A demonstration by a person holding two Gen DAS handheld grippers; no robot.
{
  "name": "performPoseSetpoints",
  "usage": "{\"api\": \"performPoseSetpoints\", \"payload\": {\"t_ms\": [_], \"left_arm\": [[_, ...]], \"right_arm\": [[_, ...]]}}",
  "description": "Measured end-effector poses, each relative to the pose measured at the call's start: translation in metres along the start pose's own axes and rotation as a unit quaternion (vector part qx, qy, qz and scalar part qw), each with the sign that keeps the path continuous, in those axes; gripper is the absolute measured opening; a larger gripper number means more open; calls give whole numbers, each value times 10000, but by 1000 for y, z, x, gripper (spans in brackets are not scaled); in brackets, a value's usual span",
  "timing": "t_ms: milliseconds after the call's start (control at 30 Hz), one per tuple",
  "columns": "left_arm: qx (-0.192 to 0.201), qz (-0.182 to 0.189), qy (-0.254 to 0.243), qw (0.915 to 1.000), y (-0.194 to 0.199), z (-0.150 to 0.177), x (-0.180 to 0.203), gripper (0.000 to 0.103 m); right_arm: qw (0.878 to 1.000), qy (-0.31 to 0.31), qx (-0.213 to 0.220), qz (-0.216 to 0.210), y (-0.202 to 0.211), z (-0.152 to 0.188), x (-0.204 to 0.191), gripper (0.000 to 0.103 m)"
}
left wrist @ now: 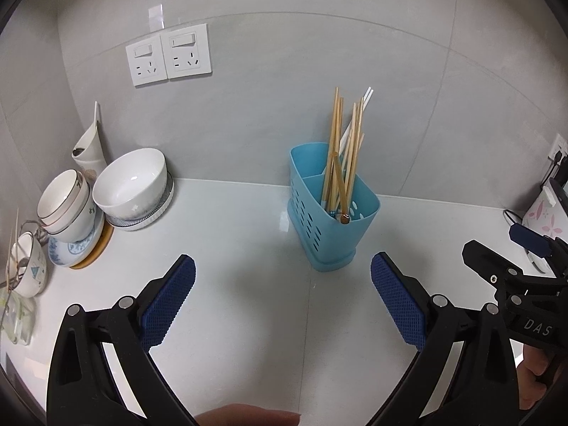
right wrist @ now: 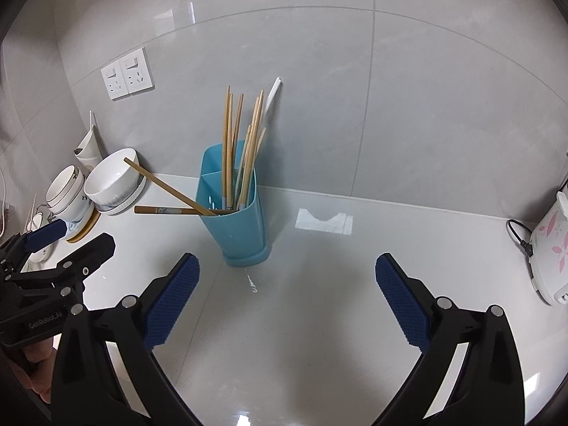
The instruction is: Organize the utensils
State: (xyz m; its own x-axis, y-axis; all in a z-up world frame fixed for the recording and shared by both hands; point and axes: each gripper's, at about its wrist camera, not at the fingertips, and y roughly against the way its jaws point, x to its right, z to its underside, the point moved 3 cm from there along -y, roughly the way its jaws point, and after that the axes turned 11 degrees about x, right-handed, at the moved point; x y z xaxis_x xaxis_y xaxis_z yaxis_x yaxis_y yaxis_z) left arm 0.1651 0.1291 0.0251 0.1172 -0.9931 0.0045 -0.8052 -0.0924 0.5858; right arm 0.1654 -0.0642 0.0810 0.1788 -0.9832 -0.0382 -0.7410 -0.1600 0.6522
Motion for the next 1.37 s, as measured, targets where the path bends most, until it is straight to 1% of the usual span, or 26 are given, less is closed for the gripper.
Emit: {"api": "performPoseSetpoints", "payload": {"t_ms": [500,1367], "left_arm": [[-65,106,-3,9999,-5,-2,-1,97],[-99,150,32,9998,-7,-3,-3,97]], "right_arm": [[10000,-23,-34,14,-7,-2,0,95],[10000,-33,-46,7,-9,-2,-1,95]]}}
